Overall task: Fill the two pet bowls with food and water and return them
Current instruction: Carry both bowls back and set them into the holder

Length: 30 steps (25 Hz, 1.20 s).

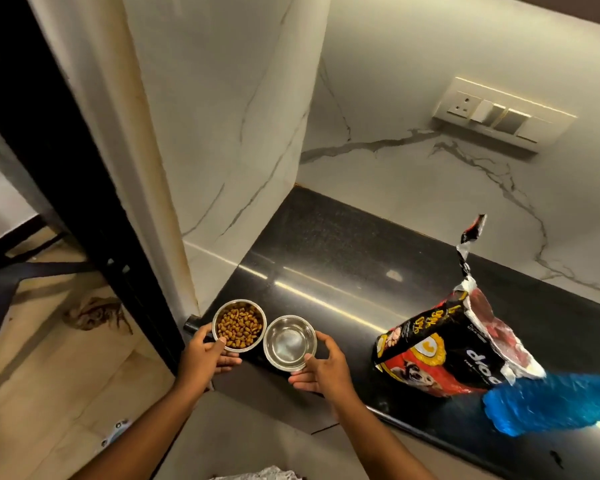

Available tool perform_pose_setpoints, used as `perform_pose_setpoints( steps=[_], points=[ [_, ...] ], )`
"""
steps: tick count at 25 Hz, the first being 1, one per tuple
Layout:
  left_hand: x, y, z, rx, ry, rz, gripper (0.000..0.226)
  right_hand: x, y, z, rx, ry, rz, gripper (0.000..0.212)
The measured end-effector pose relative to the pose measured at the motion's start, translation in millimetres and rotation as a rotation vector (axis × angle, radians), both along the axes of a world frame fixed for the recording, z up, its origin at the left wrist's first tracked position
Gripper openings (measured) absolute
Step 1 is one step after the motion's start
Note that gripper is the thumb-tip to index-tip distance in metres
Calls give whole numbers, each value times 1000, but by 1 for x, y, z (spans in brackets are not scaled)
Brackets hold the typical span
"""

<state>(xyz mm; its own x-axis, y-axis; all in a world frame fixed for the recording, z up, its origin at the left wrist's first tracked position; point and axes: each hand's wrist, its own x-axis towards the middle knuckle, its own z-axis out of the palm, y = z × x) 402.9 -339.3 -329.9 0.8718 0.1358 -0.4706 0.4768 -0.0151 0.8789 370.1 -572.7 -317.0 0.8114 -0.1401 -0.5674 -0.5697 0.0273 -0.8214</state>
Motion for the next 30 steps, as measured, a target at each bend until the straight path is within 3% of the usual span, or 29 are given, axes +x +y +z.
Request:
perform_pose_setpoints(
  steps=[10,15,17,23,30],
  points=[
    [-161,35,12,-60,-8,629,32,-15,44,13,57,-27,612,35],
    [-253,57,11,-43,6,925,35,-37,100,11,179,169,706,15],
    [-285,69,11,-45,-10,1010,37,-48,123,9,189,175,775,17],
    [-336,118,14,-69,-27,1128,29,-85,191,5,149,64,929,37],
    [-362,204,-3,-62,47,1099,39,-119,267,-12,113,33,881,49]
  ],
)
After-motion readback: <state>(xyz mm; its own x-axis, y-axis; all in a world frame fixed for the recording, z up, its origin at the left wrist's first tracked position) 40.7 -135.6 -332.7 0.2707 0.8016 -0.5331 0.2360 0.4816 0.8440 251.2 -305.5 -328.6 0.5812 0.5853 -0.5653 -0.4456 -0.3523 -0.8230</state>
